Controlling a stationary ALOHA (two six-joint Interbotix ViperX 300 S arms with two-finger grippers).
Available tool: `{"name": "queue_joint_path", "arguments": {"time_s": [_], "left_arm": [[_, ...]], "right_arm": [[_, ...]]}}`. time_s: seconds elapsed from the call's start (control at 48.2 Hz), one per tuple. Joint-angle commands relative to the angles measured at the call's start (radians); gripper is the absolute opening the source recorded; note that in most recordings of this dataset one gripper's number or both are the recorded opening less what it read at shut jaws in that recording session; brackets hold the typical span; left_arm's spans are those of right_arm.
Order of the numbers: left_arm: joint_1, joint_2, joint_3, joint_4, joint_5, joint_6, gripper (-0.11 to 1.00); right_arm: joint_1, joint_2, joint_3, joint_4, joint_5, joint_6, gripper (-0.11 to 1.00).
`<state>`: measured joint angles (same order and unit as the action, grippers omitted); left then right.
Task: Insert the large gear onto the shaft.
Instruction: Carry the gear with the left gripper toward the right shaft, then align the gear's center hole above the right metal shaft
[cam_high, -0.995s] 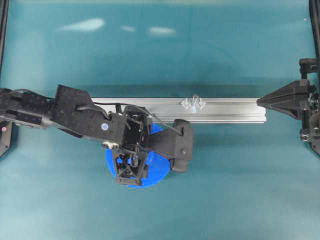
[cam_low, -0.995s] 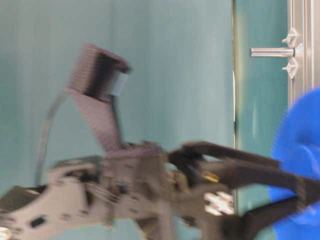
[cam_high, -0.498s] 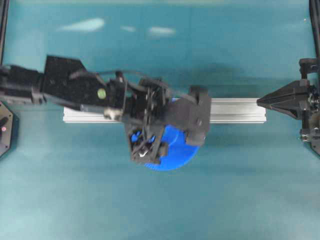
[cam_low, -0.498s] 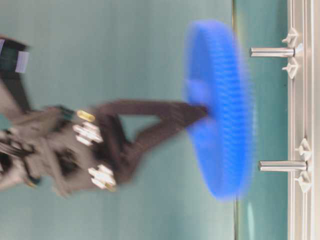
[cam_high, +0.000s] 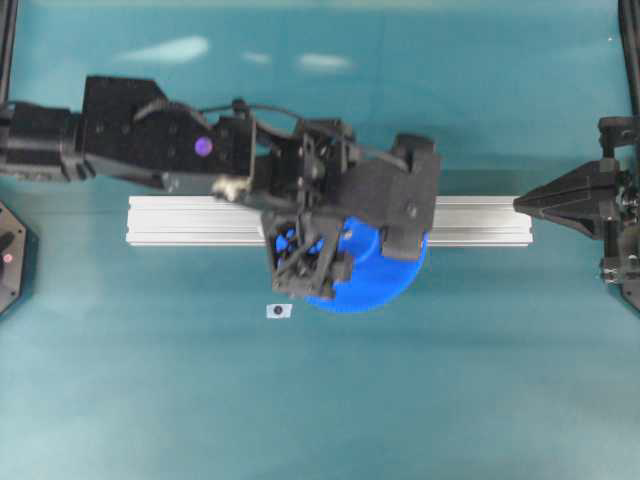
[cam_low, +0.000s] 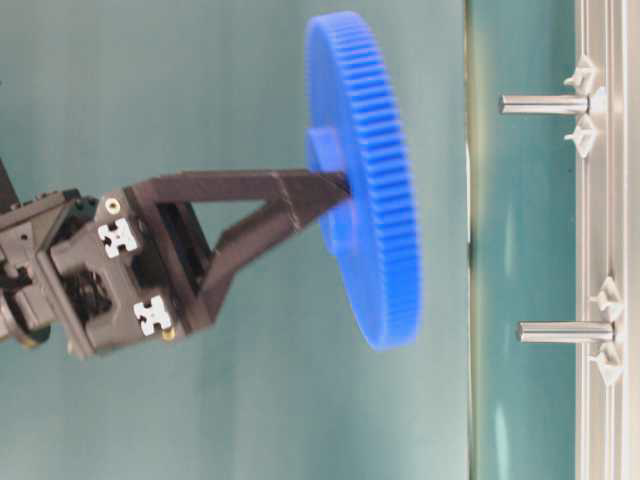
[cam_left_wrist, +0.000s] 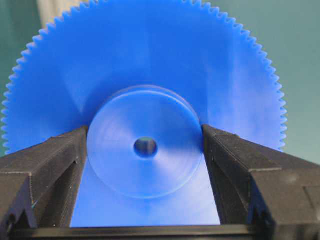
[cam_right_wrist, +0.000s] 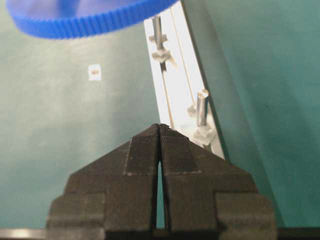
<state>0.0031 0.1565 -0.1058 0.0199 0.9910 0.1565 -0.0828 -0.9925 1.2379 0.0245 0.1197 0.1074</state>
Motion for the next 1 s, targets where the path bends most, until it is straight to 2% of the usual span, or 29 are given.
{"name": "queue_joint_path", "arguments": {"time_s": [0.0,0.29,0.622,0.974], "left_arm": [[0.02,-0.008,-0.054,0.003,-0.008,0.018,0.76],[0.051,0.08,-0.143,0.003,0.006,0.097,0.76],[0.067,0.176,-0.225,0.003,0.029,0.104,0.76],[0.078,0.236,-0.235,0.003,0.026,0.1,0.76]], "right_arm": [[-0.002,0.006,-0.009,0.002,-0.005,0.009,0.02],[-0.002,0.006,-0.009,0.002,-0.005,0.009,0.02],[-0.002,0.005,-0.009,0.0,-0.005,0.009,0.02],[-0.002,0.0,-0.008,0.0,-0.005,0.009,0.02]]}}
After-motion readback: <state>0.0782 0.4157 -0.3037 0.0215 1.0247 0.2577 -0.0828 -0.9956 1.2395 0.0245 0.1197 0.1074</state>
